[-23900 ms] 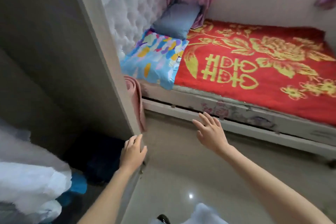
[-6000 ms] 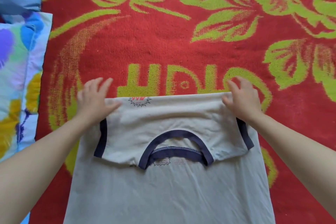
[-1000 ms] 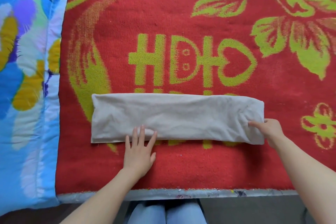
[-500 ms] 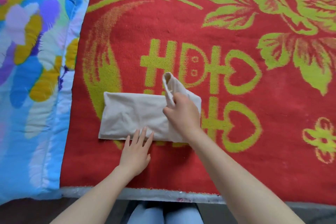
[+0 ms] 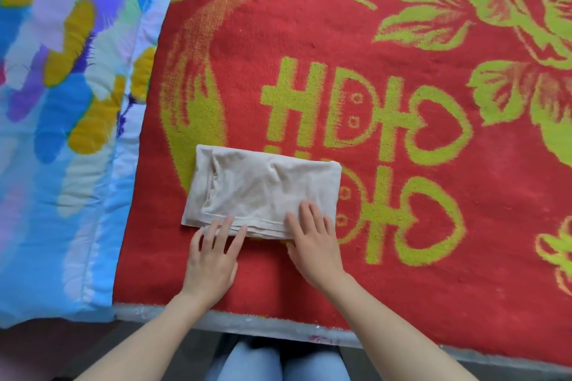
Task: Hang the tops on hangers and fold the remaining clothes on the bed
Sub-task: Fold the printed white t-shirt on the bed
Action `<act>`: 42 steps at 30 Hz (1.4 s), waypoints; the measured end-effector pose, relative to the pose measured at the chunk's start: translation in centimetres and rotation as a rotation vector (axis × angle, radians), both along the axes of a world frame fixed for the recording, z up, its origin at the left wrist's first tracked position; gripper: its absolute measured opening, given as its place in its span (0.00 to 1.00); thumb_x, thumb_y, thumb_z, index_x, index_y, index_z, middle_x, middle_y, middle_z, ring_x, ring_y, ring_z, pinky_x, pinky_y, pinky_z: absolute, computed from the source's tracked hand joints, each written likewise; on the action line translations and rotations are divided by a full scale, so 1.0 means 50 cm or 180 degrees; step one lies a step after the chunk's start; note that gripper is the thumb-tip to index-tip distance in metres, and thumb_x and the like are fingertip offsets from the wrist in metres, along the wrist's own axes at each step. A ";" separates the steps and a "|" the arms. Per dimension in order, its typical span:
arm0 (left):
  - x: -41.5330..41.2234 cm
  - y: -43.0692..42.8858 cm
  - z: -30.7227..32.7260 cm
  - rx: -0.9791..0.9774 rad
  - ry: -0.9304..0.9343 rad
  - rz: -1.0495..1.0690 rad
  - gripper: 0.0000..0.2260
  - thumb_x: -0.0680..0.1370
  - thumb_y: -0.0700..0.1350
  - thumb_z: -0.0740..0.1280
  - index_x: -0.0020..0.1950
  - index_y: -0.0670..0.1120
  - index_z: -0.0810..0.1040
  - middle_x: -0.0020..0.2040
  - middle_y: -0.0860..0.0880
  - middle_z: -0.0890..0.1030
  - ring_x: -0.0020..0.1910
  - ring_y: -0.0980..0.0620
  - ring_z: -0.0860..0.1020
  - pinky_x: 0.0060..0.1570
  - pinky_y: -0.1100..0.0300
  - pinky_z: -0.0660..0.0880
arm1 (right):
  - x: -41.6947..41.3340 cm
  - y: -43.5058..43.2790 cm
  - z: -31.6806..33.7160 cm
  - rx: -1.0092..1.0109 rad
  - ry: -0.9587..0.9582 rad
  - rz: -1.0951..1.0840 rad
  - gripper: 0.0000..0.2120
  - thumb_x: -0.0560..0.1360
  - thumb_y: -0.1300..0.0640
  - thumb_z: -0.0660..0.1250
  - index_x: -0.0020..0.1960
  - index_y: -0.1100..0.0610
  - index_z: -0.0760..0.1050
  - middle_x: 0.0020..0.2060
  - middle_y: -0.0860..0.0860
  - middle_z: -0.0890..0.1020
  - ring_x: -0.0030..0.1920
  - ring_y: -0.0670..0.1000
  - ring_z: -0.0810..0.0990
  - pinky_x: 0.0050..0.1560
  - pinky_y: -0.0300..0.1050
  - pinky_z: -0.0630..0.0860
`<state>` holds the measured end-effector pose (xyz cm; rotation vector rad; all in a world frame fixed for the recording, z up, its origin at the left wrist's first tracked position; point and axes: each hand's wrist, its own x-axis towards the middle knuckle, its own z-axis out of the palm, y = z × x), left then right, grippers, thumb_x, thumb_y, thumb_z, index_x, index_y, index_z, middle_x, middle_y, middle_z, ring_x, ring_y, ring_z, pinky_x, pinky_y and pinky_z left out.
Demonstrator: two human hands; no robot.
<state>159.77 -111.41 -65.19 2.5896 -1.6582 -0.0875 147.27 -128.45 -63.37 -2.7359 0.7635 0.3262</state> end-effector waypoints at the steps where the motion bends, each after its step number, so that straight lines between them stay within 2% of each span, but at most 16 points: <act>1: 0.009 -0.011 -0.005 0.0072 -0.0101 -0.0107 0.27 0.68 0.42 0.56 0.68 0.47 0.65 0.69 0.40 0.65 0.66 0.40 0.65 0.61 0.43 0.63 | -0.008 0.000 -0.015 -0.0041 0.0122 0.0157 0.36 0.55 0.54 0.77 0.60 0.55 0.69 0.61 0.62 0.76 0.64 0.61 0.66 0.56 0.58 0.68; 2: 0.020 -0.022 -0.010 0.0166 -0.0180 -0.0239 0.30 0.67 0.42 0.58 0.70 0.47 0.63 0.72 0.40 0.62 0.68 0.39 0.63 0.63 0.41 0.61 | -0.011 -0.003 -0.022 -0.0136 0.0192 0.0275 0.37 0.55 0.54 0.77 0.62 0.54 0.68 0.63 0.62 0.74 0.64 0.61 0.66 0.58 0.59 0.66; 4: 0.045 -0.038 -0.028 0.0357 -0.0225 -0.0433 0.38 0.63 0.42 0.66 0.73 0.47 0.60 0.75 0.40 0.57 0.71 0.38 0.58 0.65 0.40 0.57 | -0.009 -0.007 -0.038 -0.0511 -0.0030 0.0447 0.31 0.62 0.57 0.69 0.64 0.52 0.66 0.64 0.62 0.71 0.65 0.61 0.65 0.60 0.62 0.63; 7: 0.082 -0.055 -0.047 0.0597 -0.0058 -0.0452 0.50 0.51 0.48 0.79 0.70 0.48 0.63 0.71 0.40 0.64 0.76 0.41 0.46 0.64 0.38 0.56 | -0.002 -0.030 -0.074 -0.0806 -0.0444 0.0609 0.23 0.69 0.59 0.55 0.63 0.51 0.66 0.62 0.61 0.68 0.62 0.60 0.68 0.57 0.61 0.66; 10: 0.101 -0.057 -0.066 0.0458 -0.0102 -0.0543 0.50 0.50 0.50 0.80 0.69 0.49 0.64 0.70 0.42 0.65 0.75 0.44 0.39 0.64 0.37 0.56 | 0.004 -0.067 -0.094 -0.0948 -0.0824 0.0937 0.19 0.71 0.61 0.56 0.61 0.52 0.68 0.56 0.61 0.77 0.55 0.60 0.75 0.49 0.54 0.72; 12: 0.105 -0.058 -0.067 0.0449 -0.0120 -0.0584 0.50 0.49 0.51 0.81 0.68 0.49 0.65 0.70 0.42 0.65 0.76 0.42 0.48 0.63 0.36 0.61 | 0.010 -0.082 -0.095 -0.1022 -0.0961 0.1093 0.18 0.72 0.63 0.57 0.60 0.53 0.68 0.50 0.60 0.81 0.48 0.59 0.80 0.41 0.49 0.75; 15: 0.103 -0.067 -0.068 0.0465 -0.0248 -0.0502 0.47 0.49 0.50 0.82 0.66 0.48 0.68 0.64 0.42 0.75 0.63 0.37 0.72 0.56 0.37 0.71 | 0.021 -0.087 -0.083 -0.0974 -0.1090 0.1067 0.21 0.69 0.65 0.56 0.60 0.54 0.67 0.43 0.57 0.81 0.38 0.57 0.80 0.32 0.45 0.72; 18: 0.091 -0.087 -0.072 -0.0070 -0.0542 -0.0232 0.25 0.66 0.43 0.71 0.62 0.47 0.70 0.58 0.44 0.81 0.55 0.39 0.79 0.51 0.41 0.74 | 0.024 -0.089 -0.056 -0.1022 -0.1184 0.0995 0.23 0.66 0.64 0.55 0.60 0.51 0.68 0.39 0.53 0.80 0.33 0.54 0.77 0.26 0.43 0.69; 19: 0.088 -0.091 -0.074 -0.0297 -0.0542 -0.0136 0.18 0.70 0.40 0.65 0.60 0.47 0.71 0.56 0.45 0.82 0.53 0.40 0.80 0.49 0.44 0.75 | 0.021 -0.089 -0.049 -0.1086 -0.1221 0.1021 0.22 0.67 0.64 0.57 0.59 0.50 0.68 0.38 0.52 0.79 0.32 0.53 0.76 0.25 0.43 0.68; 21: 0.091 -0.096 -0.071 -0.0609 -0.0402 -0.0106 0.14 0.73 0.38 0.59 0.57 0.46 0.71 0.52 0.47 0.83 0.50 0.43 0.82 0.43 0.51 0.77 | 0.015 -0.091 -0.035 -0.1175 -0.1236 0.1108 0.21 0.66 0.65 0.59 0.57 0.50 0.68 0.36 0.51 0.78 0.31 0.53 0.75 0.25 0.43 0.67; 23: 0.096 -0.097 -0.051 -0.0806 -0.0232 -0.0179 0.13 0.72 0.36 0.59 0.55 0.45 0.71 0.49 0.47 0.84 0.45 0.44 0.83 0.34 0.56 0.78 | 0.005 -0.095 -0.019 -0.1245 -0.1249 0.1238 0.21 0.66 0.66 0.58 0.56 0.51 0.68 0.35 0.51 0.77 0.30 0.52 0.74 0.24 0.43 0.65; 27: 0.079 -0.074 0.031 -0.0885 -0.0403 -0.0076 0.11 0.71 0.36 0.59 0.51 0.46 0.71 0.43 0.49 0.83 0.35 0.47 0.80 0.24 0.61 0.73 | -0.004 -0.099 0.039 -0.1149 -0.1079 0.1538 0.23 0.64 0.66 0.54 0.56 0.52 0.67 0.36 0.50 0.76 0.31 0.52 0.73 0.25 0.43 0.65; 30: 0.046 -0.016 0.114 -0.0879 -0.0580 0.0326 0.11 0.70 0.36 0.58 0.51 0.46 0.71 0.42 0.49 0.83 0.32 0.46 0.78 0.23 0.60 0.72 | 0.009 -0.077 0.114 -0.1038 -0.1215 0.1836 0.21 0.65 0.66 0.54 0.55 0.52 0.67 0.35 0.50 0.76 0.30 0.52 0.73 0.25 0.42 0.64; 36: -0.124 0.182 0.256 -0.0785 -0.0868 0.1483 0.14 0.68 0.36 0.56 0.51 0.45 0.71 0.42 0.49 0.83 0.35 0.45 0.80 0.26 0.58 0.76 | 0.027 0.025 0.254 -0.0897 -0.1597 0.3169 0.22 0.66 0.64 0.56 0.59 0.54 0.66 0.38 0.52 0.78 0.32 0.52 0.75 0.25 0.42 0.69; 39: -0.239 0.280 0.318 -0.0698 -0.0933 0.2185 0.14 0.65 0.35 0.55 0.45 0.45 0.75 0.39 0.50 0.81 0.32 0.46 0.78 0.24 0.59 0.74 | 0.010 0.115 0.302 -0.0641 -0.1939 0.3750 0.22 0.67 0.64 0.55 0.60 0.54 0.66 0.39 0.52 0.80 0.33 0.53 0.77 0.26 0.42 0.72; 42: -0.361 0.397 0.377 -0.0315 -0.1054 0.2877 0.09 0.64 0.35 0.58 0.40 0.45 0.74 0.35 0.50 0.78 0.32 0.47 0.76 0.25 0.56 0.75 | -0.010 0.241 0.345 -0.0343 -0.2185 0.4491 0.24 0.64 0.63 0.53 0.61 0.55 0.67 0.41 0.53 0.80 0.34 0.53 0.79 0.27 0.43 0.74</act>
